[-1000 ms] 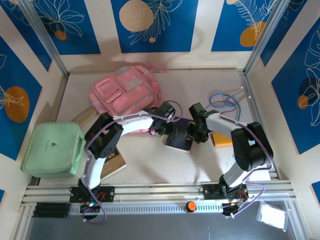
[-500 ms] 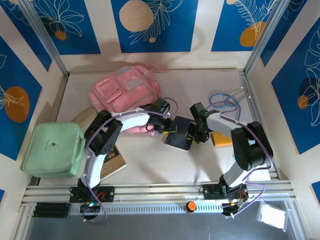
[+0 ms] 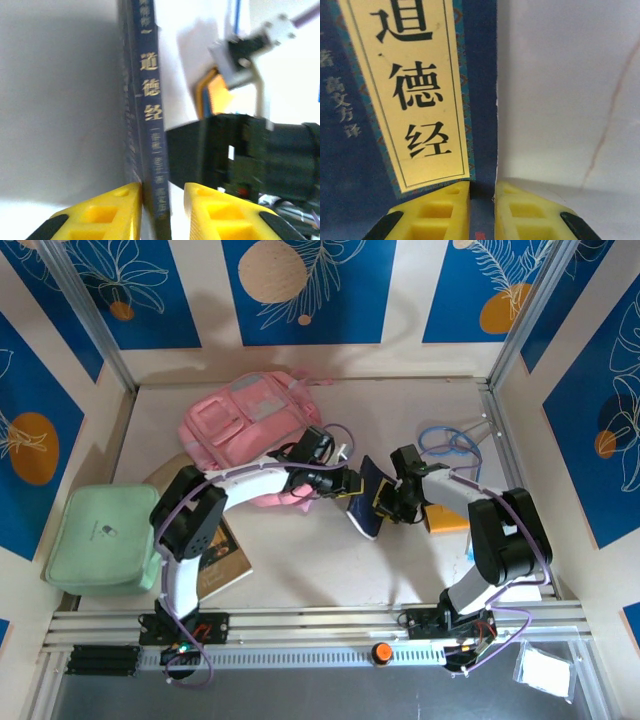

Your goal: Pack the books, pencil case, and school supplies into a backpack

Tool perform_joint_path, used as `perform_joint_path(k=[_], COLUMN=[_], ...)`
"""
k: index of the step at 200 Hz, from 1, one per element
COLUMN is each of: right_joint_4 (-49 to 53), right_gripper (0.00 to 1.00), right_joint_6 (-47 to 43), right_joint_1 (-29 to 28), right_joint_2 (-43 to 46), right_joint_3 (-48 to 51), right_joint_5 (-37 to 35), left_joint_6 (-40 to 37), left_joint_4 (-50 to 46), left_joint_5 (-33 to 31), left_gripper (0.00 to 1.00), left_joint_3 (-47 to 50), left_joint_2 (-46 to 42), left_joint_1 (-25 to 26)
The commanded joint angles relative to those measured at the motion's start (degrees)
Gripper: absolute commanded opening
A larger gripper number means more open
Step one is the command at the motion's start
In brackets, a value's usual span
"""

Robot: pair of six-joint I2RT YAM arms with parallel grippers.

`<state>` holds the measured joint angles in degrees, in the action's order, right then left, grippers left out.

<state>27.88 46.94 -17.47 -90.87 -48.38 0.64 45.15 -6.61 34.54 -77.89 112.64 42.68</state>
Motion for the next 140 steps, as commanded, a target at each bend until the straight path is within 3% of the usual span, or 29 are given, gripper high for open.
perform_joint_path(k=[1, 57, 87, 116, 140], right_joint_4=[-4.29, -3.01, -3.36, -6.53, -11.62], right_gripper=[0.17, 0.17, 0.21, 0.31, 0.48], right_joint_6=[-1.59, -1.42, -1.41, -0.87, 1.00], right_joint_1=[0.07, 0.06, 0.07, 0.07, -0.10], right_joint_2=[-0.14, -0.53, 0.34, 3.56, 7.26], right_joint_3=[1.18, 0.83, 0.30, 0.76, 1.77], right_joint_5=[2.48, 0.51, 0.47, 1.81, 4.04], left_joint_6=[0.28, -3.22, -5.12, -6.68, -7.55], left_joint_4=[-2.48, -9.60, -11.43, -11.95, -11.49], left_joint_5=[3.82, -1.03, -3.05, -4.25, -5.90], left_gripper=[0.29, 0.26, 0.14, 0.00, 0.00], left_joint_3=[-1.45, -5.67, -6.41, -5.74, -3.99], left_joint_2=[1.37, 2.72, 1.67, -1.41, -5.95], left_joint_1=[1.09, 0.77, 0.00, -1.82, -4.26])
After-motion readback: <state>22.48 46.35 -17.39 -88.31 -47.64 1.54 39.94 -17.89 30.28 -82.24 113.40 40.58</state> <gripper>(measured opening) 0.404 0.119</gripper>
